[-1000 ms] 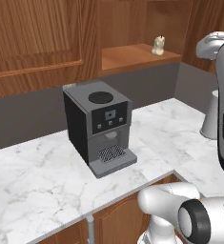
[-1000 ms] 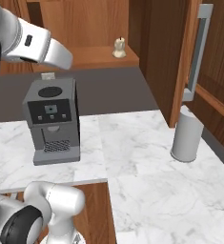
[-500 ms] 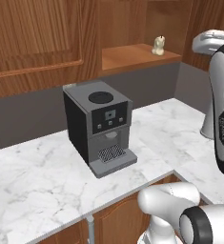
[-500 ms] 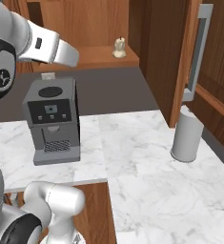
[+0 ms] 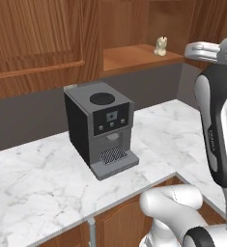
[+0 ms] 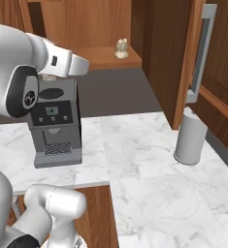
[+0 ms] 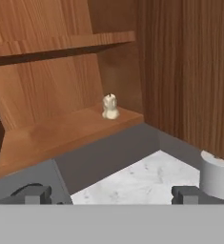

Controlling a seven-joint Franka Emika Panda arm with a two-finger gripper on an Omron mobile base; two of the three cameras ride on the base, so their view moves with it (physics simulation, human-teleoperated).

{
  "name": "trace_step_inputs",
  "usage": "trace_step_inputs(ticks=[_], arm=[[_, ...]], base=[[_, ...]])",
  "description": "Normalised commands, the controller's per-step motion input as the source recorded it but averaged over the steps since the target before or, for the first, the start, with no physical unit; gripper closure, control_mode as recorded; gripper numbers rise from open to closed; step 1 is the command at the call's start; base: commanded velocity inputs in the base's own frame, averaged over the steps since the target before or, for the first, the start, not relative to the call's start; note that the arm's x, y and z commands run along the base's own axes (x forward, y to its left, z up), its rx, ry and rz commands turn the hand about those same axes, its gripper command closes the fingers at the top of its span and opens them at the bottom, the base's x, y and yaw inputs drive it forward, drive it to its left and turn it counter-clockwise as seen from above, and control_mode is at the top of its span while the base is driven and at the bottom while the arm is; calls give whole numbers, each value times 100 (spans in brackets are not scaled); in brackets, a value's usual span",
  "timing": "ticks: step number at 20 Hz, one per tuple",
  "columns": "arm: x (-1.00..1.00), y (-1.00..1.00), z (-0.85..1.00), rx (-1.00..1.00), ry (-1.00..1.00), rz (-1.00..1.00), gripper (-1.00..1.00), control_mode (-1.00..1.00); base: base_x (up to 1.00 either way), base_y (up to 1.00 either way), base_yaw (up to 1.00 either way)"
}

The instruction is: Get the candle and the beer from the cabinet and move them to the dining counter.

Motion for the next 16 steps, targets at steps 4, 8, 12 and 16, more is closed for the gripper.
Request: trace_step_inputs(ticks=[4,8,12,16], arm=[[44,0,5,0,1,0,-100,-100],[40,0,6,0,3,0,-100,-100],[32,-2,4,0,2,0,-100,-100],[38,0,1,0,1,0,-100,-100]], base=[[0,0,0],[0,0,0],[0,0,0],[0,0,0]])
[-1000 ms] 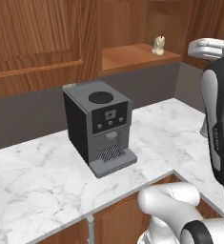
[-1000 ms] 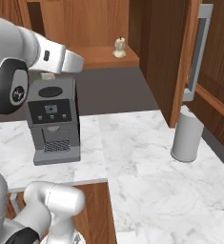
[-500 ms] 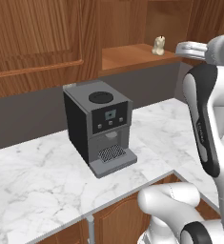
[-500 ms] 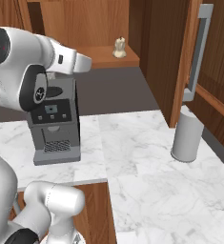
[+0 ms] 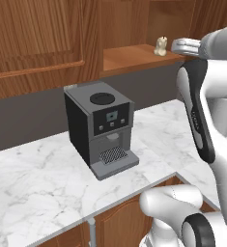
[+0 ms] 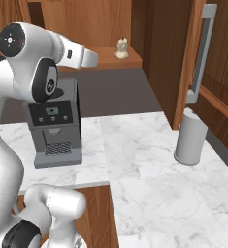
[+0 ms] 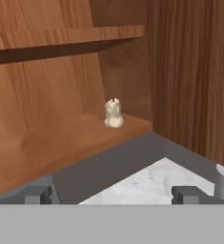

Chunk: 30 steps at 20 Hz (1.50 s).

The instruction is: Get the candle and the beer from the cabinet and move them to the dining counter.

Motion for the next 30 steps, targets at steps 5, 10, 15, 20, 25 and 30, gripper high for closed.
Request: trace_step_inputs(ticks=[5,10,15,20,25,30], arm=[[37,-3,1,0,1,0,-100,-100],[36,-12,0,0,0,0,-100,-100],[20,-12,0,-1,0,0,-100,-100],[17,-4,0,-3,0,0,-100,-100],[12,-5,0,-4,0,-1,-100,-100],[9,-9,-7,-1,0,0,-100,-100]], base=[[0,0,0],[0,0,0],[0,0,0],[0,0,0],[0,0,0],[0,0,0]])
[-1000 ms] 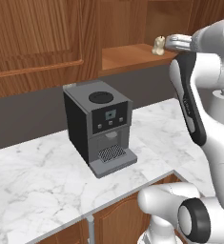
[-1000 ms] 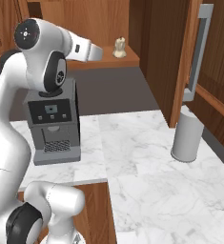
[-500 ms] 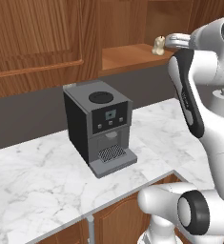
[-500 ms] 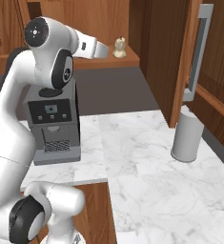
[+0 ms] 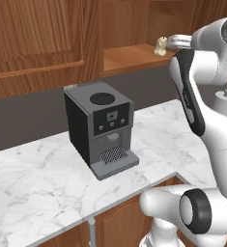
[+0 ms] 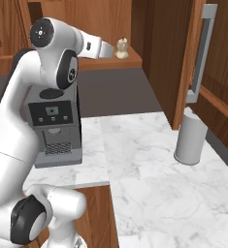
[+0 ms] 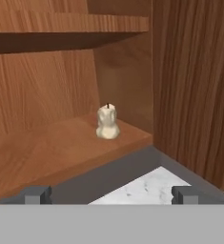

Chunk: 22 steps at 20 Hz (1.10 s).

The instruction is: Get the candle and the beer from the cabinet and move them to the dining counter.

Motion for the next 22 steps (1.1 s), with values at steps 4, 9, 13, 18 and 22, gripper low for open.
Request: trace_step_inputs(ticks=[4,9,13,18,22], arm=[[11,-5,-12,0,0,0,-100,-100],[19,0,-17,0,0,0,-100,-100],[17,0,-18,0,0,0,-100,-100],[19,0,-16,0,0,0,-100,-100],[21,0,-18,0,0,0,-100,-100]], base=[[0,0,0],[0,0,0],[0,0,0],[0,0,0],[0,0,0]])
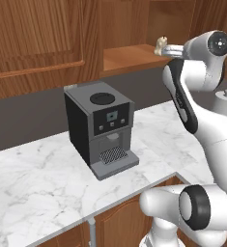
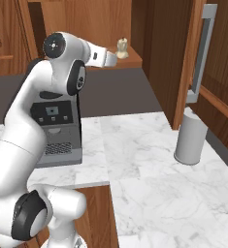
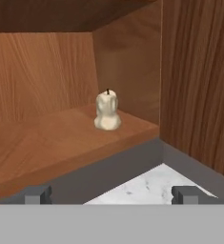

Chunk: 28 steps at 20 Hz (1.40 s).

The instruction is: Get the candle and the beer from the cabinet and move them to the dining counter.

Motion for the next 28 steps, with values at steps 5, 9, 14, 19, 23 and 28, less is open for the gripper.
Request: trace_step_inputs(ticks=[5,9,14,19,23,28], arm=[[21,0,-12,0,0,0,-100,-100],[28,0,-4,0,0,0,-100,-100],[35,0,0,0,0,0,-100,-100],[28,0,0,0,0,0,-100,-100],[36,0,4,0,0,0,-100,-100],[33,0,7,0,2,0,-100,-100]], base=[[0,0,0],[0,0,0],[0,0,0],[0,0,0],[0,0,0],[0,0,0]])
